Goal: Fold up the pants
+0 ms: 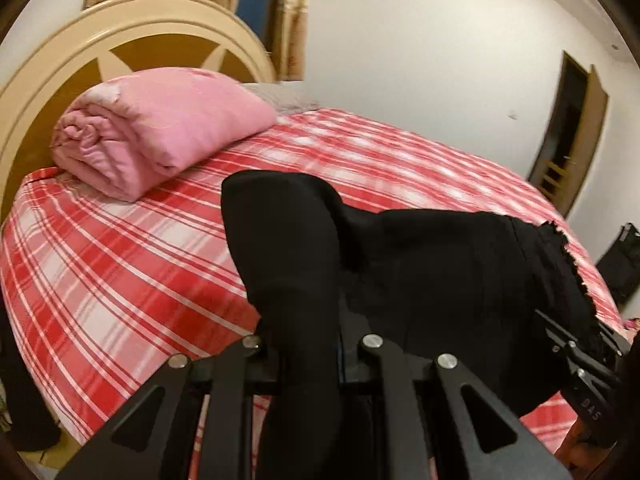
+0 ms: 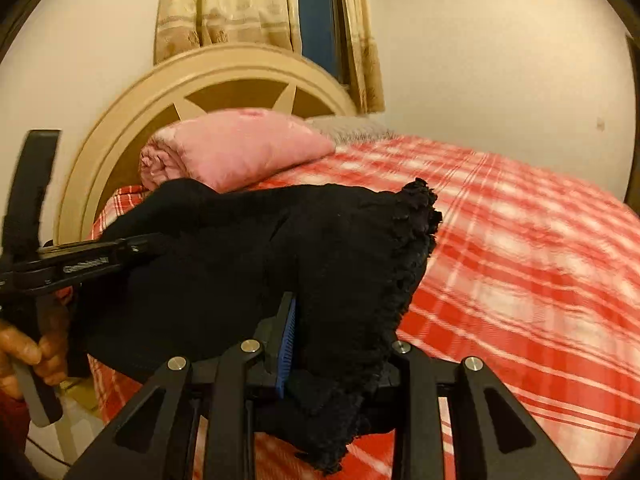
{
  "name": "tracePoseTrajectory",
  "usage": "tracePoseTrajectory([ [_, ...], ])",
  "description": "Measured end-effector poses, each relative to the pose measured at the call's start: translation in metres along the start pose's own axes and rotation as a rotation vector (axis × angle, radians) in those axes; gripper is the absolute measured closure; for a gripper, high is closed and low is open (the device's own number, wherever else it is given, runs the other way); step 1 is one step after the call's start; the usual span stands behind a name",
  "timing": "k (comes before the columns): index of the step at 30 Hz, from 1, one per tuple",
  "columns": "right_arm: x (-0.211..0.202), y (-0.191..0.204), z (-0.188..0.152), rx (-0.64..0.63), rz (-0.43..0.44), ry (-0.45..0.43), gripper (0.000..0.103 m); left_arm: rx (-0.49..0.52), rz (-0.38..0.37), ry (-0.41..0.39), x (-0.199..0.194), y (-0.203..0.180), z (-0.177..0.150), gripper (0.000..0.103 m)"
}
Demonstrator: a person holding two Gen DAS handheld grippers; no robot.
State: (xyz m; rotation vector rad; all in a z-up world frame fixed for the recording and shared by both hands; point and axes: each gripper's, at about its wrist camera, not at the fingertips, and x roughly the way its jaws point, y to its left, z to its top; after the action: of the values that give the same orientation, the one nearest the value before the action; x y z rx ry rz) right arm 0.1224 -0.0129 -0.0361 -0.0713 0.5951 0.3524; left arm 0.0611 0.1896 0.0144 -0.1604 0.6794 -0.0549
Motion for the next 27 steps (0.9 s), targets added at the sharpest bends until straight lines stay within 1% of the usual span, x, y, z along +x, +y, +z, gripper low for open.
tracePoseTrajectory([
  [2, 0.029, 0.002, -0.004, -0.042, -0.009, 0.055, 0.074, -0.006, 0.024, 0.019, 0.014, 0.009, -0.003, 0.086],
  [5, 0.065, 0.001, -0.015, -0.082, -0.039, 0.133, 0.073, -0.014, 0.056, 0.083, 0.044, 0.022, -0.012, 0.085],
  [7, 0.079, -0.003, -0.022, -0.102, -0.055, 0.154, 0.065, -0.029, 0.078, 0.133, 0.065, 0.032, -0.022, 0.08],
  [8, 0.081, -0.006, -0.023, -0.094, -0.048, 0.163, 0.064, -0.036, 0.085, 0.149, 0.071, 0.036, -0.027, 0.071],
  [9, 0.082, -0.011, -0.023, -0.082, -0.036, 0.166, 0.062, -0.05, 0.095, 0.165, 0.075, 0.041, -0.03, 0.058],
  [10, 0.081, -0.015, -0.023, -0.074, -0.026, 0.167, 0.06, -0.068, 0.104, 0.173, 0.077, 0.047, -0.032, 0.049],
  [11, 0.082, -0.016, -0.022, -0.071, -0.021, 0.169, 0.059, -0.084, 0.129, 0.17, 0.076, 0.053, -0.033, 0.029],
  [12, 0.083, -0.017, -0.022, -0.062, -0.014, 0.173, 0.055, -0.096, 0.176, 0.156, 0.072, 0.062, -0.034, 0.012],
  [13, 0.084, -0.018, -0.021, -0.054, -0.013, 0.177, 0.048, -0.104, 0.196, 0.148, 0.067, 0.069, -0.034, 0.007],
  [14, 0.084, -0.018, -0.021, -0.048, -0.015, 0.181, 0.043, -0.122, 0.198, 0.143, 0.06, 0.079, -0.035, 0.003],
  [15, 0.083, -0.02, -0.02, -0.044, -0.017, 0.182, 0.036, -0.14, 0.187, 0.147, 0.055, 0.086, -0.035, 0.002],
  [16, 0.078, -0.021, -0.02, -0.043, -0.012, 0.176, 0.033, -0.166, 0.178, 0.159, 0.05, 0.095, -0.036, 0.001],
  [18, 0.068, -0.025, -0.018, -0.041, -0.012, 0.162, 0.033, -0.203, 0.176, 0.163, 0.037, 0.105, -0.038, 0.001],
  [19, 0.058, -0.029, -0.017, -0.031, -0.006, 0.141, 0.033, -0.211, 0.187, 0.157, 0.034, 0.107, -0.038, 0.001],
  [21, 0.039, -0.038, -0.013, 0.011, -0.046, 0.094, 0.033, -0.23, 0.261, 0.122, 0.021, 0.113, -0.038, 0.001],
  [22, 0.029, -0.042, -0.012, 0.035, -0.065, 0.068, 0.033, -0.232, 0.275, 0.108, 0.016, 0.114, -0.038, 0.001],
  [23, 0.017, -0.044, -0.01, 0.058, -0.077, 0.03, 0.033, -0.23, 0.26, 0.099, 0.011, 0.113, -0.037, 0.001],
  [24, 0.01, -0.044, -0.009, 0.067, -0.083, 0.005, 0.034, -0.231, 0.251, 0.093, 0.01, 0.112, -0.036, 0.001],
  [25, 0.001, -0.04, -0.006, 0.06, -0.099, -0.024, 0.044, -0.226, 0.237, 0.073, 0.006, 0.106, -0.034, 0.002],
  [26, -0.003, -0.035, -0.004, 0.043, -0.103, -0.032, 0.056, -0.214, 0.229, 0.06, 0.006, 0.1, -0.032, 0.002],
  [27, -0.006, -0.026, 0.0, 0.021, -0.091, -0.031, 0.075, -0.182, 0.216, 0.042, 0.005, 0.089, -0.029, 0.002],
])
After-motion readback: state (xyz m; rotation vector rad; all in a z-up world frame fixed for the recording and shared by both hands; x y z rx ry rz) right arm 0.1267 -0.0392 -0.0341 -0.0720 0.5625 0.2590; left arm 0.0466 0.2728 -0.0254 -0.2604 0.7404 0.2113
